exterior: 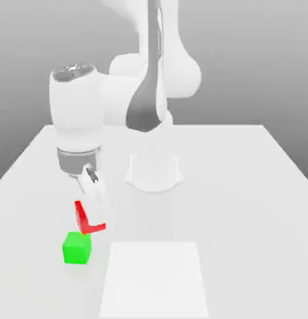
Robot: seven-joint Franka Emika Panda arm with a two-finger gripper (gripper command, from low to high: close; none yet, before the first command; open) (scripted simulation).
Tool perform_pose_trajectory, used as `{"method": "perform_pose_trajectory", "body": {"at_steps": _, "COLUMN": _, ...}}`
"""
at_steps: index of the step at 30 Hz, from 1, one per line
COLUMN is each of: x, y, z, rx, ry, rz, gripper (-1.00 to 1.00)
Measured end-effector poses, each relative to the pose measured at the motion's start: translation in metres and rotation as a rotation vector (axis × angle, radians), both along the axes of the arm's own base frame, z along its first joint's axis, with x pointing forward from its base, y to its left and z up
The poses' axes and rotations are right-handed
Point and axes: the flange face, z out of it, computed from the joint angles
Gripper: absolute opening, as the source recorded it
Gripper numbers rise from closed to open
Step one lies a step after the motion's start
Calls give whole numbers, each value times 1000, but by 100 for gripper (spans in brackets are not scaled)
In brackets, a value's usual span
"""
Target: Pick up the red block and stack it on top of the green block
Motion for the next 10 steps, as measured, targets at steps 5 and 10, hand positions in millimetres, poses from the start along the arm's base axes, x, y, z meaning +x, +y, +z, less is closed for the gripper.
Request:
{"method": "perform_pose_trajectory", "body": {"at_steps": 5, "x": -5, "y": -11, "z": -39, "rx": -2, "ry": 0, "rz": -44, "gripper": -100}}
{"method": "perform_pose_trajectory", "body": {"at_steps": 10, "x": -5, "y": -10, "z": -58, "rx": -1, "ry": 0, "rz": -43, "gripper": 100}}
